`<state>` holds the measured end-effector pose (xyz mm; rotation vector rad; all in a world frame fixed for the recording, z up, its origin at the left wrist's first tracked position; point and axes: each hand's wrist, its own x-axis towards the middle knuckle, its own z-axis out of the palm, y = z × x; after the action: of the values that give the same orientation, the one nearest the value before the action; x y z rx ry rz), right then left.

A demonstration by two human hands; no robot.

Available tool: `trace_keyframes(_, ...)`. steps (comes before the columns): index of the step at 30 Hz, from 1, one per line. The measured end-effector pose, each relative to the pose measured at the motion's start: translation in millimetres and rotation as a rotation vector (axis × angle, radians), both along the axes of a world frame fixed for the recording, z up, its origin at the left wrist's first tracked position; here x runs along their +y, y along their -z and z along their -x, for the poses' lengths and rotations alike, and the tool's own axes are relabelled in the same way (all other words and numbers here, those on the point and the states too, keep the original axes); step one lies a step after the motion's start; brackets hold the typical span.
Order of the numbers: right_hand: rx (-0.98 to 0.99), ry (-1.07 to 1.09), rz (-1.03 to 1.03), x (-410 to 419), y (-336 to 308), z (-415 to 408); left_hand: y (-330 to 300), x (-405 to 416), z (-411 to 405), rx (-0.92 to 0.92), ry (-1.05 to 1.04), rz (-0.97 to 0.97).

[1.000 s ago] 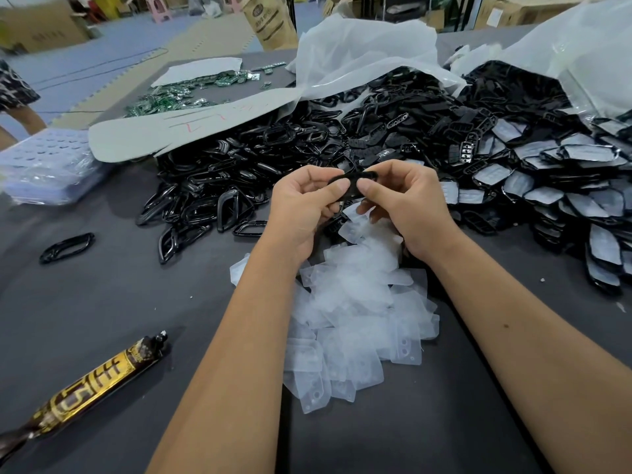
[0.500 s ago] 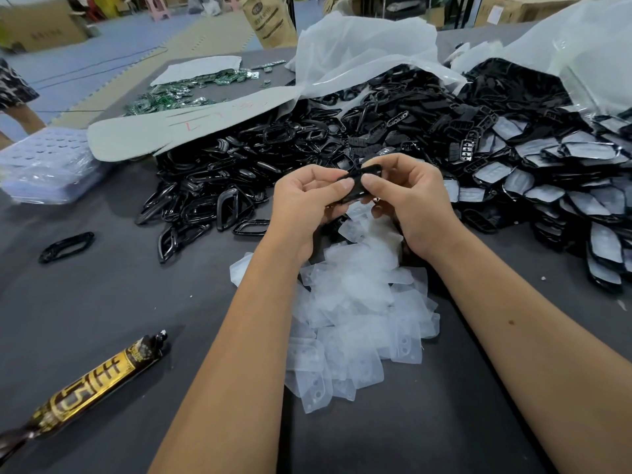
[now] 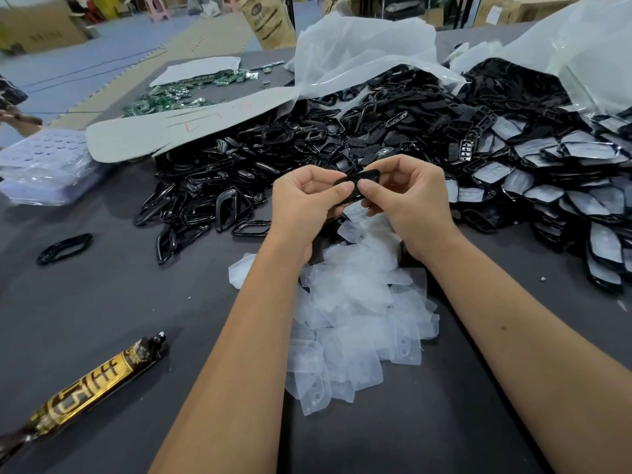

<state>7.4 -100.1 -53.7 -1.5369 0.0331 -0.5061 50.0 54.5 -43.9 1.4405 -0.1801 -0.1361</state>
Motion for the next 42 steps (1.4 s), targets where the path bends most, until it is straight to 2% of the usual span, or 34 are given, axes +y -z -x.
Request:
trace_keyframes(6, -0.004, 0.041, 0.103, 0.9, 1.8, 0.6, 3.6, -1.0, -2.0, -0.079, -0.024, -0.058)
trace_keyframes(11, -0.008, -0.02, 0.09, -1.6, 1.5, 0.5, 2.5, -1.4, -3.0, -0.176, -0.081, -0.131)
trace_keyframes(18, 0.005, -0.211, -0.059, -6.0, -1.0, 0.3, -0.8, -2.0, -2.0, -0.024, -0.071, 0.032)
trace_keyframes(37, -0.006, -0.23, -0.144, -6.1, -3.0, 1.0, -4.0, -1.8, 3.3, -0.036, -0.047, 0.036)
trace_keyframes(42, -0.006, -0.165, -0.131, -6.1, -1.7, 0.1, -3.7, -0.4, 2.4, 0.005, 0.017, 0.061)
